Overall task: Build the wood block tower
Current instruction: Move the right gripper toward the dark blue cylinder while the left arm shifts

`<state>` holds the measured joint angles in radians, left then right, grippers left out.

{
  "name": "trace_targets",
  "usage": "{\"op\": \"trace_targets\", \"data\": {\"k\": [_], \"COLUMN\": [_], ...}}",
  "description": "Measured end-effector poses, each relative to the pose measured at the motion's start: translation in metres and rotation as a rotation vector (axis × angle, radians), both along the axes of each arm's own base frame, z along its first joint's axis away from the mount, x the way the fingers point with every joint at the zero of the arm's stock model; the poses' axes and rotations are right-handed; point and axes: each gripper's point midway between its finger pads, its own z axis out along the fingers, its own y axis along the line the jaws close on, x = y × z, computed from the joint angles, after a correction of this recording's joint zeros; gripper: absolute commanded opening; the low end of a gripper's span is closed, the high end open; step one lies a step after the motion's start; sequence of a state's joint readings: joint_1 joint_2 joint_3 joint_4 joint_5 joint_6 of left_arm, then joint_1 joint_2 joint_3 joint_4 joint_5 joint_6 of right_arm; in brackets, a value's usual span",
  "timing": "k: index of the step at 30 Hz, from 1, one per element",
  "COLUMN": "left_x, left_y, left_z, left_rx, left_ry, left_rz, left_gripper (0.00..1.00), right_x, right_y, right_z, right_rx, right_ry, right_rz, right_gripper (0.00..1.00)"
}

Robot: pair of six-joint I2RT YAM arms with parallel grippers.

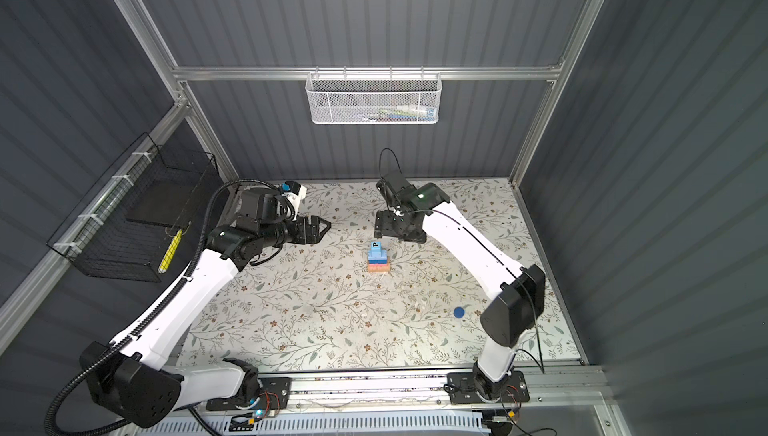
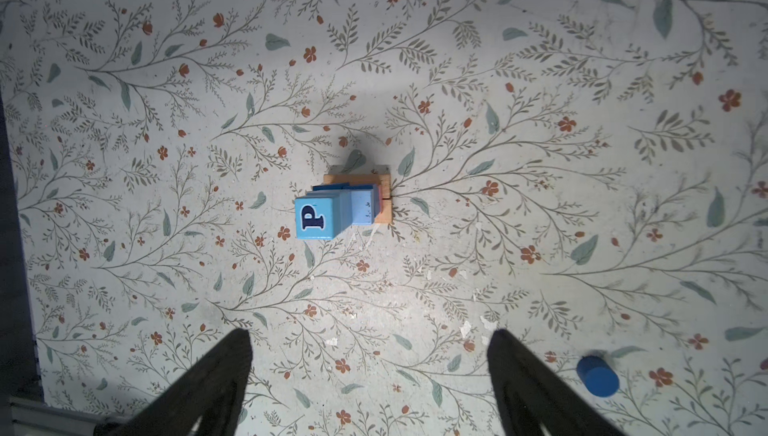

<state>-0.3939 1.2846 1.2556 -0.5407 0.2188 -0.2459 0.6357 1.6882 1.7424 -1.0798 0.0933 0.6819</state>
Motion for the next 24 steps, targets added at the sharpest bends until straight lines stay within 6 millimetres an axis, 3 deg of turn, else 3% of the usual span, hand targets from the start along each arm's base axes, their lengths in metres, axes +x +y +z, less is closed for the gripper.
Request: {"op": "trace_targets", "data": {"k": [6,16,24], "left_x": [-0.007,-0.02,-0.02], "left_y": [-0.02,-0.067,-0.072], "left_z": [0.012,0.003,-0.001], "left_rx": [-0.029,-0.001,0.004], "left_ry": [-0.013,0.023,0.038], "left_rz": [-0.054,-0.157,-0.163], "left_gripper": [0.86,0.86,0.86], "right_x": [-0.023,-0.082,-0.127], "right_y": [-0.041,-0.091,-0.12], "right_z": [-0.021,-0.089,-0.133], "right_rx": [-0.01,-0.035,-0.073], "right_ry": [0.007,0.127,0.219], "right_rz": [-0.08,-0.202,-0.285], "right_gripper": [0.93,0.93,0.93]}}
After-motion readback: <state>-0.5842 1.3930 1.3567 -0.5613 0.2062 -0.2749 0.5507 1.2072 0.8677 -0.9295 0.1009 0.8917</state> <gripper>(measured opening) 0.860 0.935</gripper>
